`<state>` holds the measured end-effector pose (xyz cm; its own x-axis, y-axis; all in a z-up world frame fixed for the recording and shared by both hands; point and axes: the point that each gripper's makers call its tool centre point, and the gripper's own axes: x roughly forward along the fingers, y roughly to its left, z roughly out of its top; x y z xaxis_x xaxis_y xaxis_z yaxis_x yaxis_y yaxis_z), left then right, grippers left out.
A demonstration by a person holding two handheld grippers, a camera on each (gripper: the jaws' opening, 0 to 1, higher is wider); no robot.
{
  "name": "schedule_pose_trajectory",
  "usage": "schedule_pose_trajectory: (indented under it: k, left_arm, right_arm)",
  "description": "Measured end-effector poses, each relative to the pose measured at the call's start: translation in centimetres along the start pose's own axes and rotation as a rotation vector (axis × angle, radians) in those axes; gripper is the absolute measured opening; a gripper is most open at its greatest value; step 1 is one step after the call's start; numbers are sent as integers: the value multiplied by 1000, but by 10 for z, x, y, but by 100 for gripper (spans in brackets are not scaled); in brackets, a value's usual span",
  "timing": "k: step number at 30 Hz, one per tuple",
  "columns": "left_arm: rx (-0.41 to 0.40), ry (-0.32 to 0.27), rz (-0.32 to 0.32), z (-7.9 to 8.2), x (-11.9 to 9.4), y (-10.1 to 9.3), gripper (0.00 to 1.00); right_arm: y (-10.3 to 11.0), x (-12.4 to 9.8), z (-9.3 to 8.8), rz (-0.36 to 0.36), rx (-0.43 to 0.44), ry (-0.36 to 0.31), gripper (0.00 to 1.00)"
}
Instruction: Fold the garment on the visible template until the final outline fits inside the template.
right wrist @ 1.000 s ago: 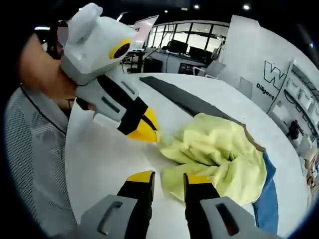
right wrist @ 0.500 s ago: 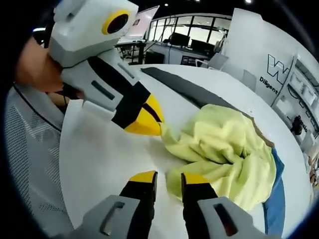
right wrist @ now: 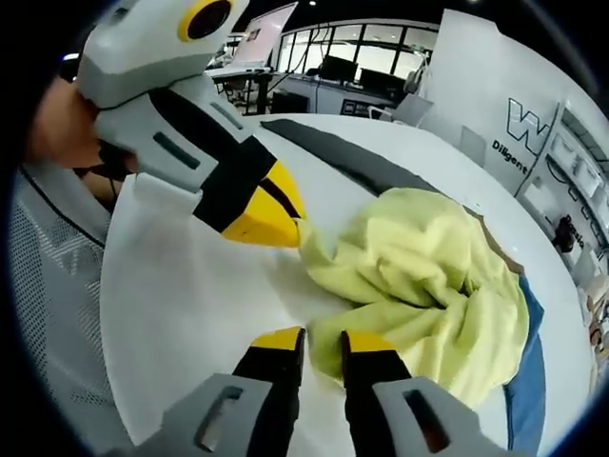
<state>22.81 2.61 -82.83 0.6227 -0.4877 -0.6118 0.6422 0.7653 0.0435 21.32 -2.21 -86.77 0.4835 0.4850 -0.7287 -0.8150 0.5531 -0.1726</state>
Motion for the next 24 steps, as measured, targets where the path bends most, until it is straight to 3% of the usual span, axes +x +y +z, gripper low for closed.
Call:
schedule_pose_trajectory:
  k: [5, 11, 18, 24]
  left_arm:
    - [-6, -1, 1, 1, -1, 1, 0]
    - [-2, 3, 5, 1, -1, 2, 0]
    - [3, 8, 20, 0, -4, 8, 0]
    - [6, 8, 27, 2, -11, 13, 0]
  right_arm:
    - [-3, -2, -3, -15, 1, 4, 0]
    - [-7, -11, -1, -16, 12, -4, 0]
    - [-15, -36, -11, -33, 0, 10, 0]
    - [-27, -60, -12, -73, 44, -13, 0]
